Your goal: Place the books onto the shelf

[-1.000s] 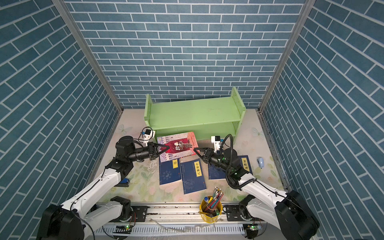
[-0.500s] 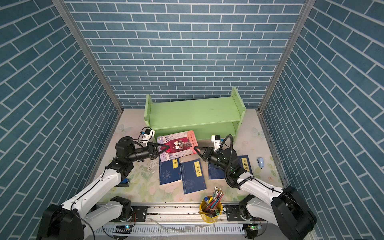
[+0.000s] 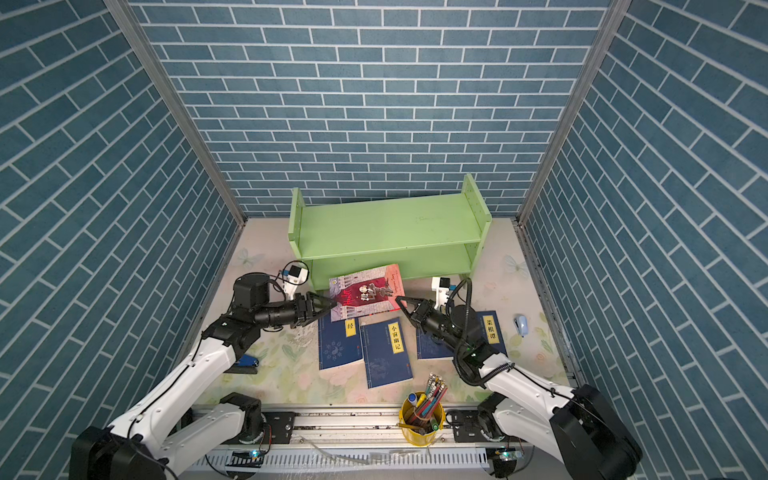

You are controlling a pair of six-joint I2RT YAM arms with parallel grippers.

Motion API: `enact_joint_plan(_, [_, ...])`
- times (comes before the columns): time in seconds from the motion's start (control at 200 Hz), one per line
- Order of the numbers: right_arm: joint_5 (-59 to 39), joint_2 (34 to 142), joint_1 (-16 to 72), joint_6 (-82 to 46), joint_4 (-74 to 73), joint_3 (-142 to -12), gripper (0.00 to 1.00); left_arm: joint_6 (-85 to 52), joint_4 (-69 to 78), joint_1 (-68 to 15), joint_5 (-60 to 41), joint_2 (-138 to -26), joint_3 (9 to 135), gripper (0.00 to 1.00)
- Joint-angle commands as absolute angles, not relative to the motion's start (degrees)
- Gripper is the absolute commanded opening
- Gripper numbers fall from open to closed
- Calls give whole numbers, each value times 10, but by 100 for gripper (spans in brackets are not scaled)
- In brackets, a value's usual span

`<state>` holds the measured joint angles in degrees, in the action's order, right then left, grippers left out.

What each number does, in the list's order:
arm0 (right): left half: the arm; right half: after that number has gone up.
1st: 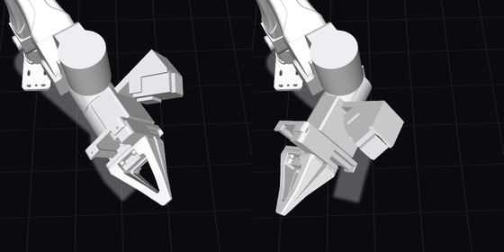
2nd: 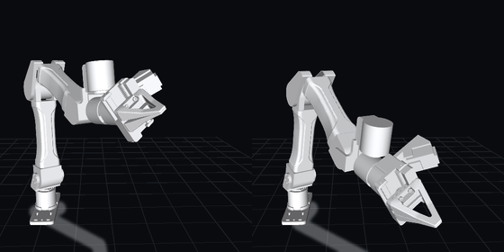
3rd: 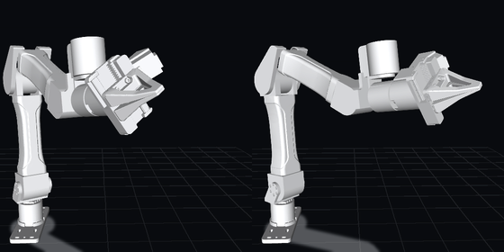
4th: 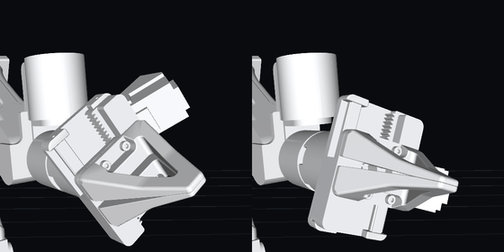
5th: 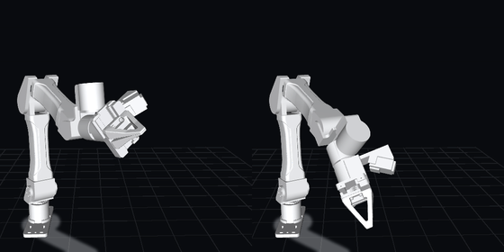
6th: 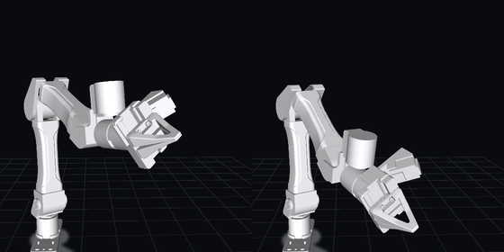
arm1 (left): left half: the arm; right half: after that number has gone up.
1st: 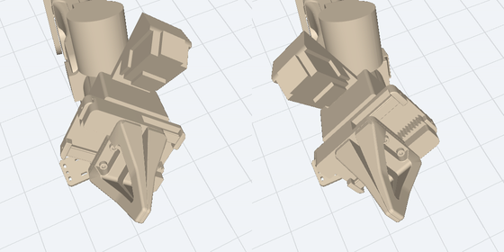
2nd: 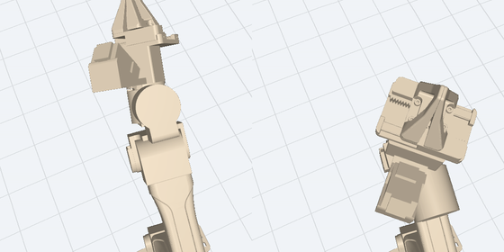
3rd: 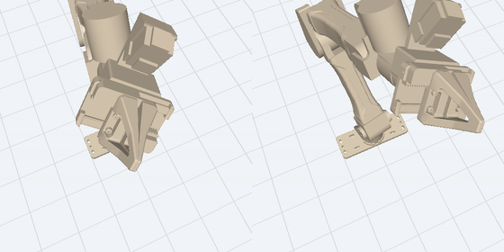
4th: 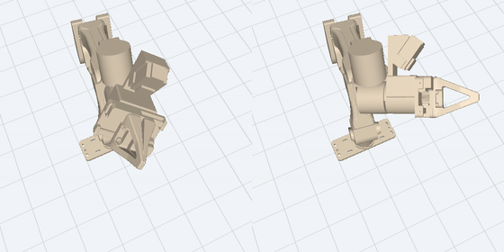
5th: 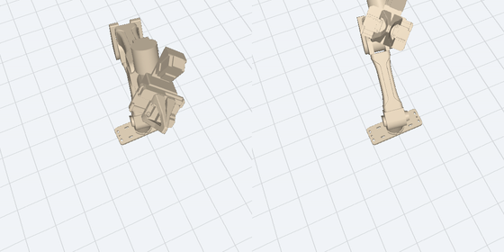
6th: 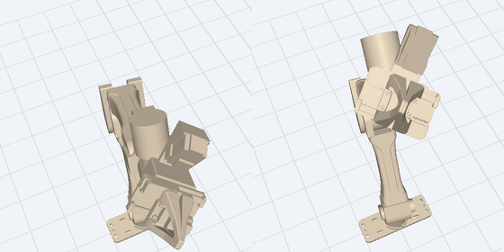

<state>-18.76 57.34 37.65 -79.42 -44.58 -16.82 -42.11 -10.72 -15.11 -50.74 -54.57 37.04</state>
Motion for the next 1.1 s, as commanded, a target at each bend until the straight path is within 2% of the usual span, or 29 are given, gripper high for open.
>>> enact_joint_plan(0.0, [-149,541,371,-771,-412,-178,0,-334,-231,-147,-470,-523,394,62])
enact_joint_plan(0.18, [-128,530,362,-760,-372,-187,0,-319,-313,-133,-412,-509,421,62])
enact_joint_plan(0.525, [-133,603,348,-745,-391,-231,0,-238,-378,-127,-434,-463,464,60])
enact_joint_plan(0.765, [-163,694,331,-755,-454,-259,0,-175,-426,-125,-407,-448,511,60])
enact_joint_plan(1.095, [-233,850,320,-798,-569,-327,0,-195,-395,-123,-420,-461,516,60])
